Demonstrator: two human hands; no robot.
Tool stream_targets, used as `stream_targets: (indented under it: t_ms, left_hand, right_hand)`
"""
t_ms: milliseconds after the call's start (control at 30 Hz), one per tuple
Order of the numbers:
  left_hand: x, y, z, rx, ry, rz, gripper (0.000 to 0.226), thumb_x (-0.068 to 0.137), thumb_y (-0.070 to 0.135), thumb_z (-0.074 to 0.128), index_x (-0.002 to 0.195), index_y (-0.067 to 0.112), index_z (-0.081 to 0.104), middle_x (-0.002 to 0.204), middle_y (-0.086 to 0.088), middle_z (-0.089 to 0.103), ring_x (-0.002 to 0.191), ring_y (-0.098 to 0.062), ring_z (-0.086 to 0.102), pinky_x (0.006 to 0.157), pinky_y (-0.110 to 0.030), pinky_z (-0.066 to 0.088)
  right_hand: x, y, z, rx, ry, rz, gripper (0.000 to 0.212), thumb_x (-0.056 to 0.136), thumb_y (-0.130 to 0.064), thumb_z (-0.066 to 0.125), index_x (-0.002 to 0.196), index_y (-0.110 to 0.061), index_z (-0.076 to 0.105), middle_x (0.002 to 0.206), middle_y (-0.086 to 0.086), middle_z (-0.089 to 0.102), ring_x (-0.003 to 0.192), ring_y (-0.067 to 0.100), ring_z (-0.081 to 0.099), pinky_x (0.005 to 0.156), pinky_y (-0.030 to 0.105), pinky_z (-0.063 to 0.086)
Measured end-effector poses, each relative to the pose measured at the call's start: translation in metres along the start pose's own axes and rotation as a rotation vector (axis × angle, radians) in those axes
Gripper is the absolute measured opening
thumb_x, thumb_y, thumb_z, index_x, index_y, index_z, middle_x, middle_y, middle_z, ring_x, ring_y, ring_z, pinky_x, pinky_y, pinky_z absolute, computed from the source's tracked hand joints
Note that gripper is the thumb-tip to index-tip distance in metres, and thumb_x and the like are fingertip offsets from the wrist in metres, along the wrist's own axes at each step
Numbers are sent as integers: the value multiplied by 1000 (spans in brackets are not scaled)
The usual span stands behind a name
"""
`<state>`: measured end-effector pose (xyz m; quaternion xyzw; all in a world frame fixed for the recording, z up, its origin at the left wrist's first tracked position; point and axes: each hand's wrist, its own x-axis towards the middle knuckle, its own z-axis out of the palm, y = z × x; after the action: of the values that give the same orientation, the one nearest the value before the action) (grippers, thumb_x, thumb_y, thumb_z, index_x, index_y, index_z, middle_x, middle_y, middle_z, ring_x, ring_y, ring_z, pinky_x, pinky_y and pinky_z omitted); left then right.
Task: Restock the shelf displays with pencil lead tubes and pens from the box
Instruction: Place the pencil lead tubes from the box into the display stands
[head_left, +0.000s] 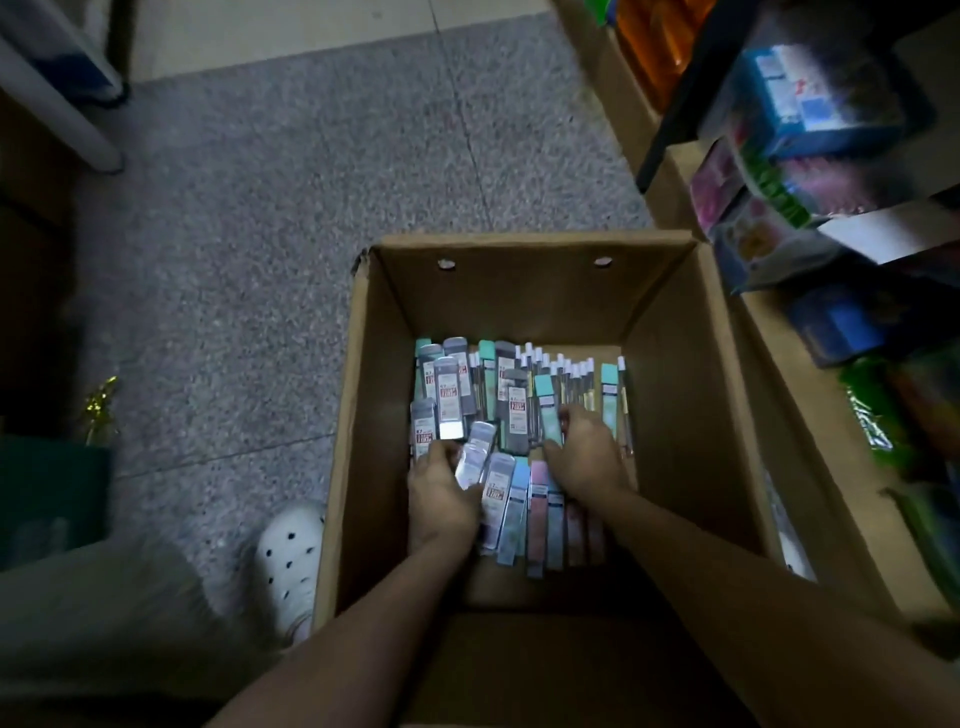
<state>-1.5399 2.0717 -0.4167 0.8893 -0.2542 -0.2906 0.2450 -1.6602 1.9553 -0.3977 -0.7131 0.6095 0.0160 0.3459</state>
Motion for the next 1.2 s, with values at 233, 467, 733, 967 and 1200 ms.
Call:
stream_targets:
  t_ms: [233,467,733,967,1200]
  left_hand:
    - [4,6,4,-18,71,-19,12,89,15,63,100,17,65,106,-4,63,92,-22,60,79,-27,45]
    - [4,32,1,-375,-47,-28,18,98,15,54,115,14,49,105,-3,65,93,-18,59,79,-28,46]
    - [-4,93,-36,-650,-499,141,43,100,7,47,134,28,33,88,-8,64,60,-10,62,52,-24,50]
    - [-37,225,-112,-550,-704,622,45,97,-1,47,135,22,37,80,-5,60,56,-12,55,47,-25,48]
    - [-102,280,-154,-547,-784,913,47,92,3,61,130,20,39,64,7,61,52,-12,51,44,-27,44]
  right_hand:
    - [12,-4,13,-55,23,77,43,87,-18,71,125,-13,52,122,9,55,109,26,57,86,34,49]
    - [3,13,0,2,-1,150,26,86,-4,65,105,-15,52,101,7,64,84,21,57,61,25,45]
    - [-29,-9,-65,372,67,25,59,86,-4,65,137,-20,42,75,-6,55,77,13,56,66,21,39]
    - [-96,-44,-207,444,246,-319,98,83,2,68,155,-31,10,76,-6,57,65,4,57,68,23,50]
    - [-168,-48,-288,549,340,-412,86,84,-2,70,148,-35,23,81,0,61,67,14,69,74,38,59]
